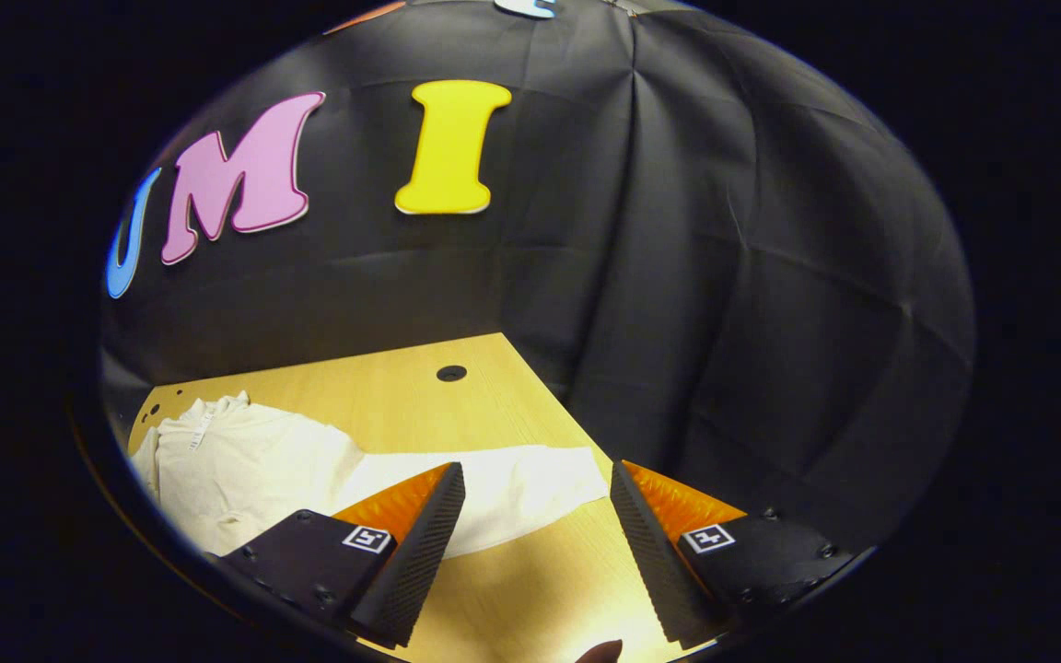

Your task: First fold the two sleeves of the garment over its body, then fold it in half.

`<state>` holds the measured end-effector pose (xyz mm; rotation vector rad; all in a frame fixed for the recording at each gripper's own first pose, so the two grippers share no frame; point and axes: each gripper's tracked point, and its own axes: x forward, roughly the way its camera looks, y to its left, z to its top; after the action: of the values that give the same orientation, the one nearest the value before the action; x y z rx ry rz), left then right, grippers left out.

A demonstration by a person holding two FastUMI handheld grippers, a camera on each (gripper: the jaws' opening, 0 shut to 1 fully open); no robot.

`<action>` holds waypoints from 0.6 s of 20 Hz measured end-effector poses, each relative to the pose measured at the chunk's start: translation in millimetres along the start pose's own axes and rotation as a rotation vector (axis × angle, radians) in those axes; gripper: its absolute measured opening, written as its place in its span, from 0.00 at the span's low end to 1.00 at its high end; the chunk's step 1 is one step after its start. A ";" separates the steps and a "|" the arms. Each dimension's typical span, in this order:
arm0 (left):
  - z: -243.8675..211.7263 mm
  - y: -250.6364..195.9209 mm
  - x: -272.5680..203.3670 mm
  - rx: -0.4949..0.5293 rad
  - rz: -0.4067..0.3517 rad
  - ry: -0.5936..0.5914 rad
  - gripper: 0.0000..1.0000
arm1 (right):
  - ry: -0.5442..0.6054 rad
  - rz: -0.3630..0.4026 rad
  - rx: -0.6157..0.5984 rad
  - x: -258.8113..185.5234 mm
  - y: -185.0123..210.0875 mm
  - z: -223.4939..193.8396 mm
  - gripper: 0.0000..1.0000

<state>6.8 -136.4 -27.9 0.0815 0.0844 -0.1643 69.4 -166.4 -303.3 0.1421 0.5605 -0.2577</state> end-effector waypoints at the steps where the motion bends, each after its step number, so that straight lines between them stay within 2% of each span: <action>1: -1.9 -6.4 1.7 0.009 0.000 0.001 0.96 | 0.017 0.000 -0.005 17.0 -4.4 -7.7 0.97; 7: -7.8 -31.0 14.4 0.013 0.020 0.027 0.96 | 0.107 -0.004 -0.027 96.2 -23.8 -45.9 0.98; 12: -14.4 -38.4 26.6 0.038 0.047 0.055 0.96 | 0.208 0.021 -0.019 132.0 -27.5 -77.7 0.98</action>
<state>25.5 -177.1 -47.5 0.1256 0.1337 -0.1164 130.1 -203.8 -441.6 0.1575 0.7675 -0.2183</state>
